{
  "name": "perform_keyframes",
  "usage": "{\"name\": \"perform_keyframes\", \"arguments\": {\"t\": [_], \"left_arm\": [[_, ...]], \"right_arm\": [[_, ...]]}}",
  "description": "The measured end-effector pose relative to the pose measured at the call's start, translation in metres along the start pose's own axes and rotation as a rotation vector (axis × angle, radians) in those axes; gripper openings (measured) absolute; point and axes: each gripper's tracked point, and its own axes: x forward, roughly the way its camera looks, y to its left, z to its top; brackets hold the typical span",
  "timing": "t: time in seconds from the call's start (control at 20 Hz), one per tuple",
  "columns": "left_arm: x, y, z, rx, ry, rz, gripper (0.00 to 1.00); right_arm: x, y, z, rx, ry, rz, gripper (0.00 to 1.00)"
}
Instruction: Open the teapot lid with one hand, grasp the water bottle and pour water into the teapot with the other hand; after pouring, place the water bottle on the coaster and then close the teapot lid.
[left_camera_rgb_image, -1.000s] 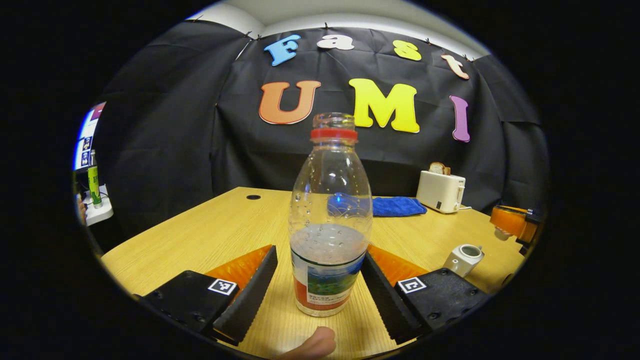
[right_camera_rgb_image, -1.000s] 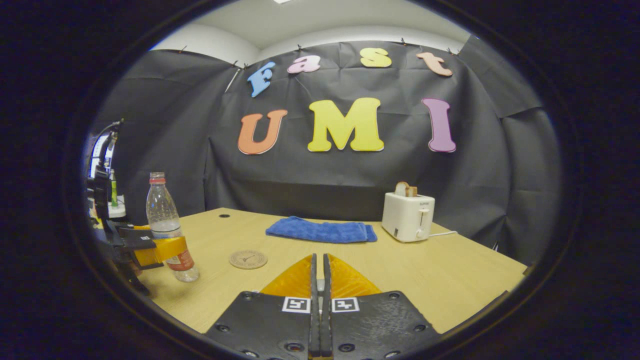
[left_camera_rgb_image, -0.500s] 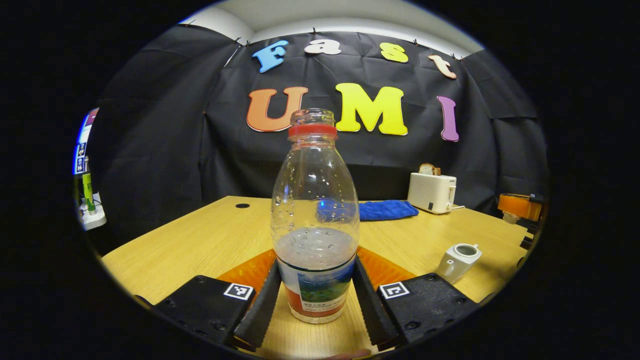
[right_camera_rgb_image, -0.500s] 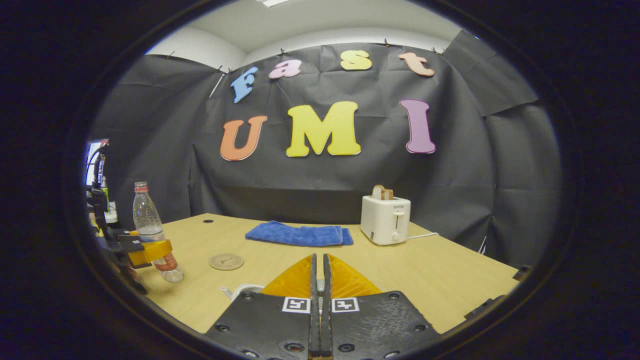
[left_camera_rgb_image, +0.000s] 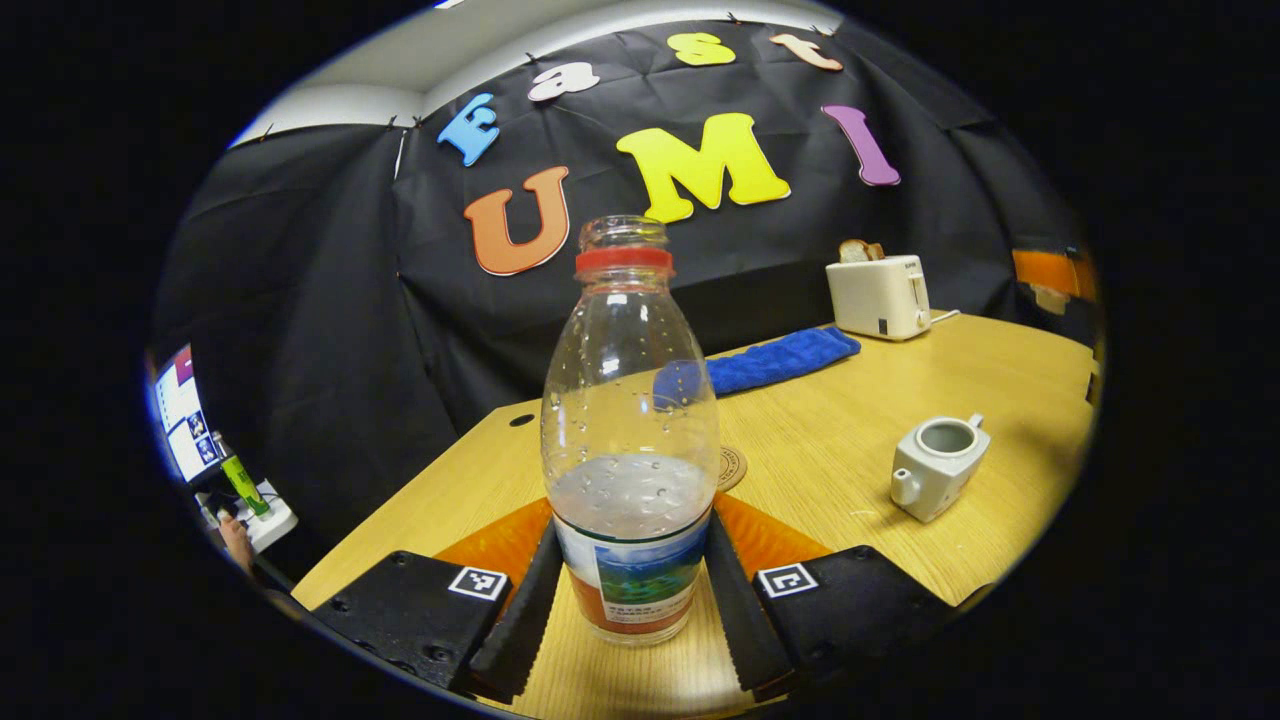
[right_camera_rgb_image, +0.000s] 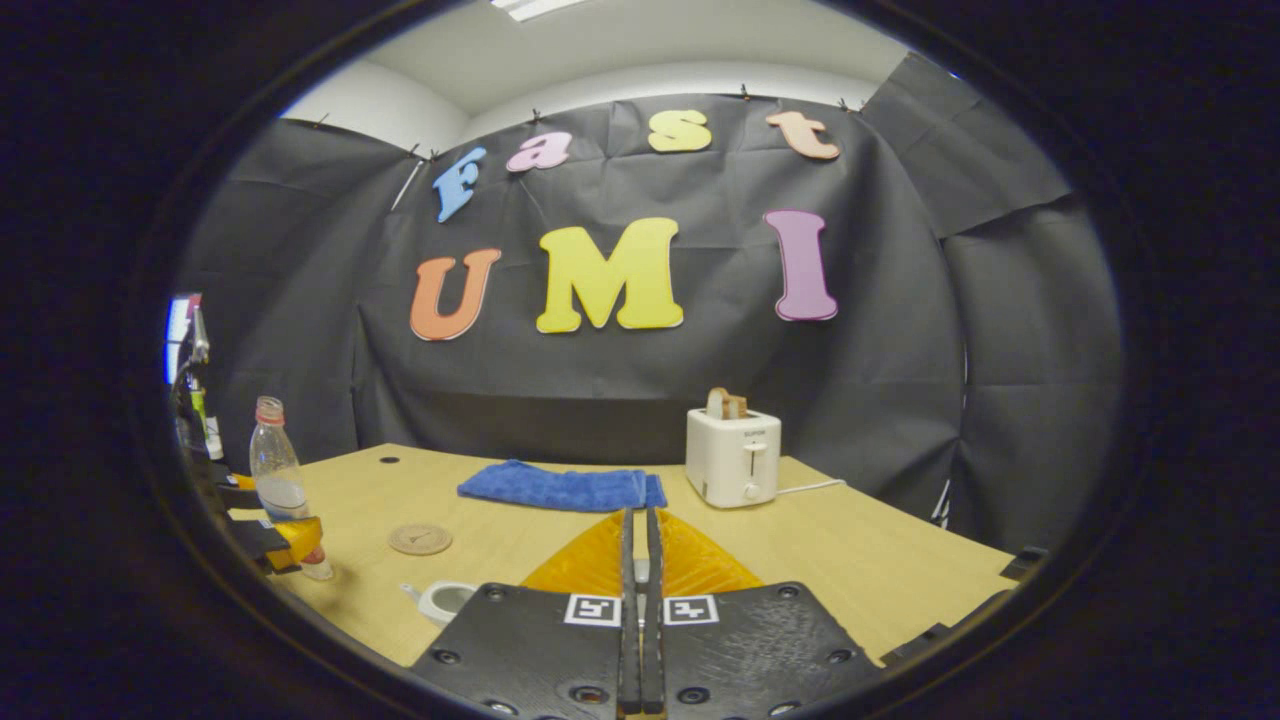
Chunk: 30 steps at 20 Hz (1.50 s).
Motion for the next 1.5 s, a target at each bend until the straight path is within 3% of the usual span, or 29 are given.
{"name": "perform_keyframes", "arguments": {"t": [0.2,0.65,0.9,1.1,1.5], "left_arm": [[0.001,-0.006,0.004,0.139,0.014,0.013,0.75],[0.010,-0.009,0.009,0.612,0.039,0.069,0.75],[0.007,-0.017,0.008,0.762,0.056,0.049,0.75],[0.003,-0.022,0.004,0.950,0.071,0.072,0.74],[-0.010,-0.036,0.007,1.174,0.058,0.077,0.74]], "right_arm": [[0.001,-0.002,-0.003,0.025,0.019,0.008,0.01],[0.002,-0.007,0.002,0.013,0.001,0.002,0.01],[0.005,-0.018,0.002,0.019,-0.001,-0.018,0.01],[0.007,-0.021,0.001,0.028,0.004,-0.016,0.01],[0.006,-0.021,0.002,-0.027,-0.007,-0.027,0.01]]}}
